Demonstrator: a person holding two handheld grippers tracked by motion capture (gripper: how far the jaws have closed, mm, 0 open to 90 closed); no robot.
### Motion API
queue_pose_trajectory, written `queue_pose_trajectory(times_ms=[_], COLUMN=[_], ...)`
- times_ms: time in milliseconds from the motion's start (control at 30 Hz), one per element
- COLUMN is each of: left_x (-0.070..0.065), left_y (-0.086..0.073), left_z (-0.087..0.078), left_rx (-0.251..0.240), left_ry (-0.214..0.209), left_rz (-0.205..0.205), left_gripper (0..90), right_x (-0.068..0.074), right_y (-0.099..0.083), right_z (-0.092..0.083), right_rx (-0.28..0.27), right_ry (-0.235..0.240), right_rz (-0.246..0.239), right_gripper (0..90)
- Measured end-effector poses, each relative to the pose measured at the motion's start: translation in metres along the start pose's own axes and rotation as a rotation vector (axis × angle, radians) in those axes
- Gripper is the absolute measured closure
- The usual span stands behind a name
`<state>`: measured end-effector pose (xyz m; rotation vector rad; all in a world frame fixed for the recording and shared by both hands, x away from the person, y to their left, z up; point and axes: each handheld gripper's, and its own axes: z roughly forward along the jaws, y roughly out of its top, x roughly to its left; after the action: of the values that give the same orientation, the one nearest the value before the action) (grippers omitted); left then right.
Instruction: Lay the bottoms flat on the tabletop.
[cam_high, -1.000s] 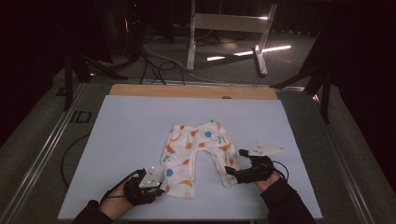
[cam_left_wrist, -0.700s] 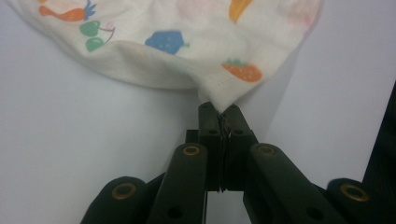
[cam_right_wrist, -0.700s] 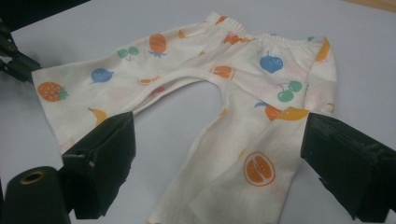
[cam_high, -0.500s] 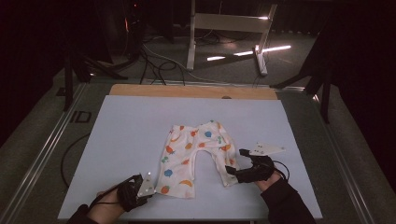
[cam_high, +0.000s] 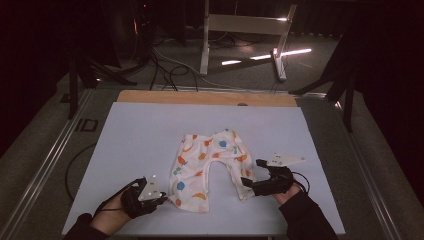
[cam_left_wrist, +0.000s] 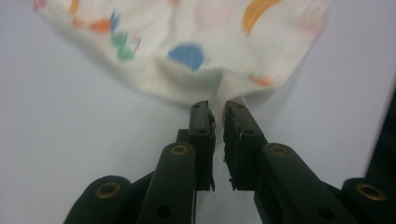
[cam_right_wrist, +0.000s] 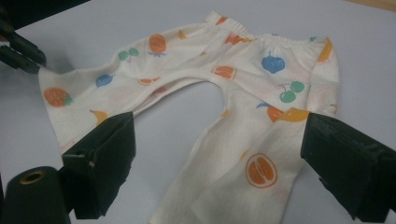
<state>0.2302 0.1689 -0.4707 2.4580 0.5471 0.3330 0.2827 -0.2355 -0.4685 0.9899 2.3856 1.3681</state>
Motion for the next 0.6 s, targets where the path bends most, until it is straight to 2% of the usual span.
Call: queue_pose_trajectory(times_ms=[33,167,200,267,433,600], left_x=[0.002,0.009,0.009,0.011,0.013,0.010], left_y=[0.002,0.009,0.009,0.009,0.006,-0.001], left_z=[-0.003,-0.014,-0.014,-0.007,0.018,0.030], left_rx=[-0.014,-0.059,-0.059,-0.088,-0.083,-0.038], left_ry=[-0.007,0.031,0.031,0.014,-0.043,-0.088], left_rz=[-0.003,-0.019,-0.019,-0.043,-0.076,-0.074], left_gripper=[81.6,82.1,83.0,85.5,89.4,89.9], right_x=[0.000,0.000,0.000,0.000,0.002,0.000], right_y=[0.000,0.000,0.000,-0.001,0.000,-0.001], right_z=[0.000,0.000,0.000,0.001,0.001,0.001], right_rx=[0.001,0.004,0.004,0.005,0.004,0.004], right_ry=[0.000,0.002,0.002,0.001,0.006,0.004], right_rz=[-0.002,0.003,0.003,-0.002,-0.006,-0.001], right_gripper=[10.4,10.4,10.4,10.3,10.4,10.4])
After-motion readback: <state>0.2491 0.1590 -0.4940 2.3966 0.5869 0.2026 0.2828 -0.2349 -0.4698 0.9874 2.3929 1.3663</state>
